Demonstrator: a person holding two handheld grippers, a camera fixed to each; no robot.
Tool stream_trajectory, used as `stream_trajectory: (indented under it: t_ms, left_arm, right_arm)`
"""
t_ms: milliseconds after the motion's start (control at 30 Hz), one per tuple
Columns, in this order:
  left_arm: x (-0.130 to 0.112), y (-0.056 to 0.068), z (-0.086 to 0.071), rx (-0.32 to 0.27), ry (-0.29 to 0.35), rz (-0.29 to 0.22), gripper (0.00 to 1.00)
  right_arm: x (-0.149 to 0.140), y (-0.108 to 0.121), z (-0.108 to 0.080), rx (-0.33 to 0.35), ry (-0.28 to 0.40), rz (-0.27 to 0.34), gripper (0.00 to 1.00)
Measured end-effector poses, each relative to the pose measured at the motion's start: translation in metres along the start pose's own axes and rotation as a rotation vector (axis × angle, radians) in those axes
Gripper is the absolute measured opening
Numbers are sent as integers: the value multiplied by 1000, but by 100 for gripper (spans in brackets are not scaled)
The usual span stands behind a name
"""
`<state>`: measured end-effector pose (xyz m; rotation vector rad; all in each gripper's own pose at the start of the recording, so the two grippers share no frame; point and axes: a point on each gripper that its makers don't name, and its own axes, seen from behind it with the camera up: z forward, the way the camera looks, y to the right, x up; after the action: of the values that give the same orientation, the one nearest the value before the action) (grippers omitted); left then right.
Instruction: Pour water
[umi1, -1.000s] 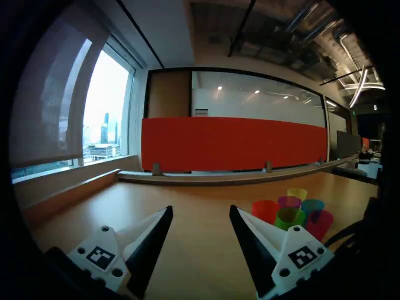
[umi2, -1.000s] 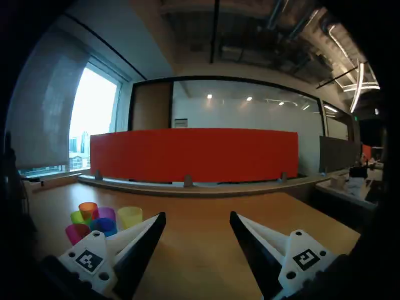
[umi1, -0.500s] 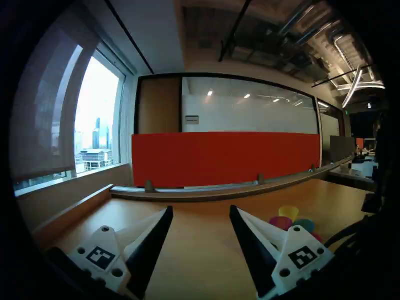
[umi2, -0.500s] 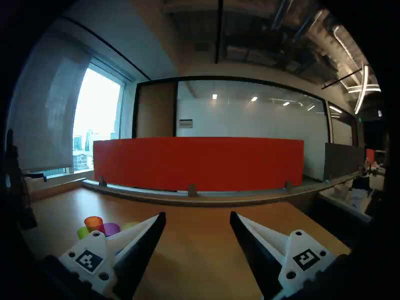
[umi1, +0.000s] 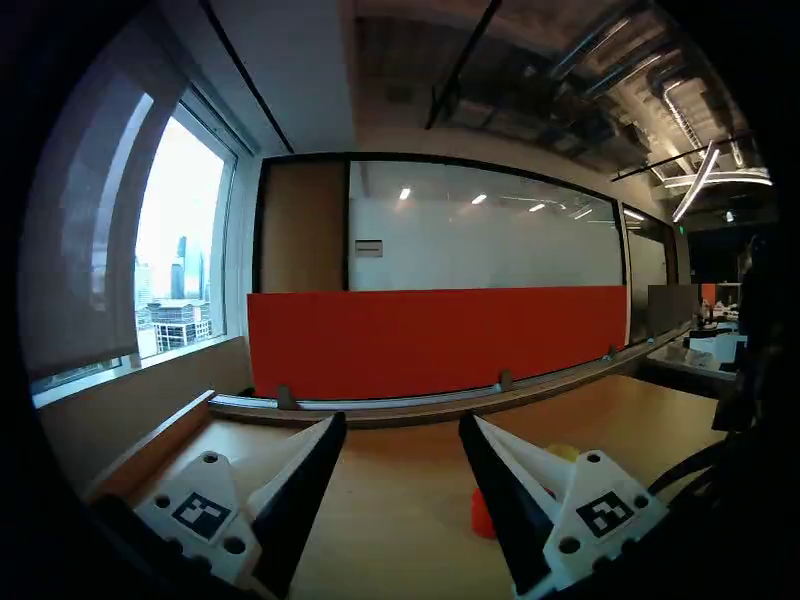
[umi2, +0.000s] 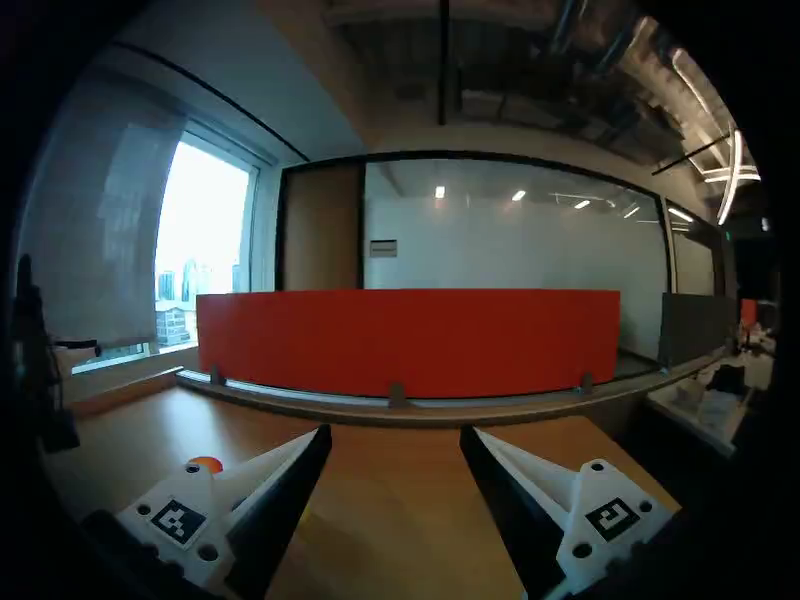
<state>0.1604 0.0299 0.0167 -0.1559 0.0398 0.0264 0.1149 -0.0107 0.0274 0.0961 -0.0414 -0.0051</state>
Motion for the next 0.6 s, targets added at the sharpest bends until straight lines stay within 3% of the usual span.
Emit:
stream_trajectory:
  t_ms: [300,600]
  left_arm:
    - [17,12,5,-52,25,-28,83]
    - [20,29,7,-150,5,-12,83]
  right_arm:
    - [4,0,2,17,-12,1,99]
    - [4,-11,0,112,-29,-32,99]
